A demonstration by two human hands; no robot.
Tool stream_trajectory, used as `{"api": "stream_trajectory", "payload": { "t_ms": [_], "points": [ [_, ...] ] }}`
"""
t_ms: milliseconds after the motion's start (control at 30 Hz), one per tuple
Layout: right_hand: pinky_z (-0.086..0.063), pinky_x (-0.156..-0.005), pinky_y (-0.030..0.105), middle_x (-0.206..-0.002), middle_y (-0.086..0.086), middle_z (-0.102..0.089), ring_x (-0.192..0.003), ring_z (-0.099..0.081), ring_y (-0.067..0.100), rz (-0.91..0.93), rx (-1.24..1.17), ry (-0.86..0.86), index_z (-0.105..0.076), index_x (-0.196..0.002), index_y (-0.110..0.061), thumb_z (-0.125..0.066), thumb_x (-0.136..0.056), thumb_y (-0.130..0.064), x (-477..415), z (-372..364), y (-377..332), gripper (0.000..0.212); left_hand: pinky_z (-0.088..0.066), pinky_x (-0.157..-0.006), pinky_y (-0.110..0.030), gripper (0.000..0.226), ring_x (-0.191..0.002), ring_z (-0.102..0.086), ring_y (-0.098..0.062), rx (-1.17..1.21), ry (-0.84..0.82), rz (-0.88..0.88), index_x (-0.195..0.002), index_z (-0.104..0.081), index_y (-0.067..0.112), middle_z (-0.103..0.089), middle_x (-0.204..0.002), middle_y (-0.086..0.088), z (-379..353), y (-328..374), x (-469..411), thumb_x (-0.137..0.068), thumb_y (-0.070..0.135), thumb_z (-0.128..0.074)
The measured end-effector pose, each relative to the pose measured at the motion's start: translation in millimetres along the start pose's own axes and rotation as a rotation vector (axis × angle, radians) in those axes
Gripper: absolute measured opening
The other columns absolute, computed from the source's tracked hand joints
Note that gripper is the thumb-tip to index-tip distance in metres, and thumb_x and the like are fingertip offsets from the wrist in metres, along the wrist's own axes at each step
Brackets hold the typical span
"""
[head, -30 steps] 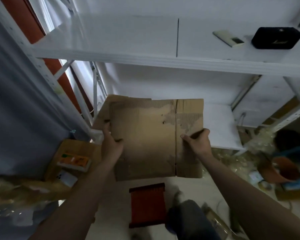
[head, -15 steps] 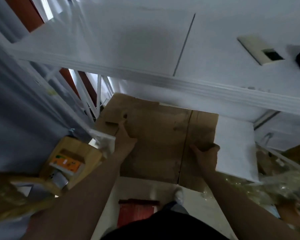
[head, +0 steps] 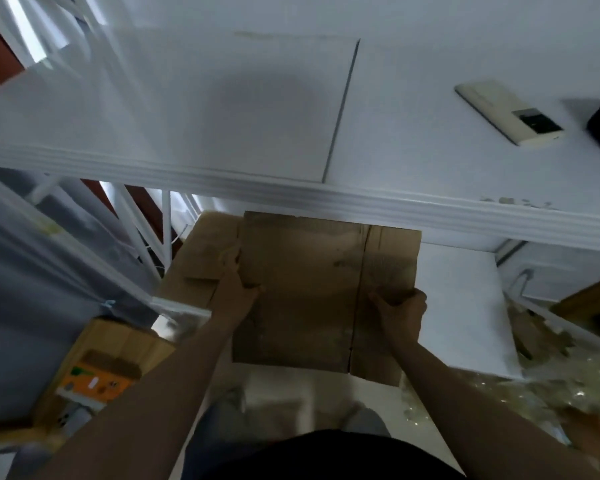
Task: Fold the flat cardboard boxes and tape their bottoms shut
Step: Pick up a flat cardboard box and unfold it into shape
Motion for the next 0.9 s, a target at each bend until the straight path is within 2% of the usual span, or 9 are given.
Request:
{"api": "stream_trajectory", "payload": {
  "t_ms": [100,200,267,367,633,700,833,900],
  "points": [
    [-0.050,-0.095,0.051,-0.135,0.015,-0.044,-0.118,-0.052,0.038,-0.062,-0.004,0.098,-0.039,-0.138,-0.007,-0.088,-0.075,-0.033,0,-14,18,0.084,-0.041,-0.096,-0.032,0.095,-0.126,-0.050,-0.027,0.037,-0.096,-0.098,-0.155,-0.021,0.015,-0.047,-0.143,-0.010,-17,-7,-25,-0.082,0.012,-0.081],
    [-0.049,-0.098,0.058,-0.132,0.012,-0.044,-0.118,-0.053,0.039,-0.112,0.028,0.194,-0.040,-0.135,-0.011,-0.088,-0.072,-0.036,3,-30,32,0.084,-0.043,-0.104,-0.042,0.096,-0.134,-0.044,-0.030,0.026,-0.162,-0.143,-0.155,-0.021,0.020,-0.037,-0.152,-0.009,-28,-20,-53,-0.082,0.014,-0.082],
    [-0.047,-0.100,0.059,-0.132,0.012,-0.044,-0.120,-0.051,0.039,-0.157,0.057,0.238,-0.039,-0.135,-0.012,-0.088,-0.070,-0.040,5,-43,40,0.087,-0.045,-0.104,-0.046,0.096,-0.133,-0.045,-0.033,0.012,-0.181,-0.153,-0.152,-0.022,0.024,-0.040,-0.150,-0.011,-34,-35,-68,-0.080,0.019,-0.084],
    [-0.046,-0.101,0.061,-0.132,0.011,-0.044,-0.122,-0.049,0.038,-0.125,0.072,0.249,-0.038,-0.135,-0.013,-0.088,-0.070,-0.041,-3,-68,50,0.086,-0.048,-0.102,-0.051,0.097,-0.129,-0.049,-0.034,0.041,-0.196,-0.167,-0.151,-0.020,0.027,-0.043,-0.147,-0.010,-45,-55,-90,-0.079,0.024,-0.085],
    [-0.046,-0.103,0.060,-0.136,0.011,-0.044,-0.125,-0.048,0.037,-0.004,0.089,0.270,-0.037,-0.138,-0.014,-0.086,-0.072,-0.045,-75,-138,110,0.088,-0.047,-0.102,-0.038,0.099,-0.131,-0.049,-0.030,0.085,-0.110,-0.209,-0.155,-0.019,0.020,-0.045,-0.148,-0.009,-113,-122,-153,-0.080,0.019,-0.084],
    [-0.047,-0.101,0.060,-0.136,0.011,-0.044,-0.124,-0.050,0.037,0.026,0.094,0.258,-0.037,-0.138,-0.014,-0.086,-0.072,-0.047,-100,-159,132,0.088,-0.048,-0.100,-0.039,0.099,-0.129,-0.051,-0.030,0.070,-0.079,-0.218,-0.156,-0.019,0.020,-0.045,-0.148,-0.009,-134,-142,-170,-0.081,0.020,-0.083],
    [-0.051,-0.099,0.054,-0.133,0.010,-0.046,-0.119,-0.054,0.033,0.099,0.057,0.214,-0.040,-0.134,-0.012,-0.087,-0.074,-0.041,-143,-196,177,0.082,-0.050,-0.085,-0.037,0.088,-0.118,-0.059,-0.031,-0.027,-0.040,-0.267,-0.153,-0.022,0.021,-0.054,-0.139,-0.008,-177,-183,-199,-0.084,0.026,-0.077],
    [-0.053,-0.097,0.049,-0.133,0.009,-0.050,-0.118,-0.056,0.031,0.151,0.053,0.201,-0.042,-0.133,-0.011,-0.087,-0.075,-0.040,-161,-209,195,0.079,-0.052,-0.087,-0.040,0.087,-0.119,-0.058,-0.031,-0.066,-0.015,-0.312,-0.152,-0.024,0.020,-0.053,-0.139,-0.008,-195,-200,-215,-0.084,0.031,-0.077]
  ]
}}
Point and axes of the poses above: each hand's wrist, its own x-axis away from the middle knuckle, its own z-axis out of the back of the hand, y = z × x, the point moved 8 cm from there along -x, towards the middle knuckle
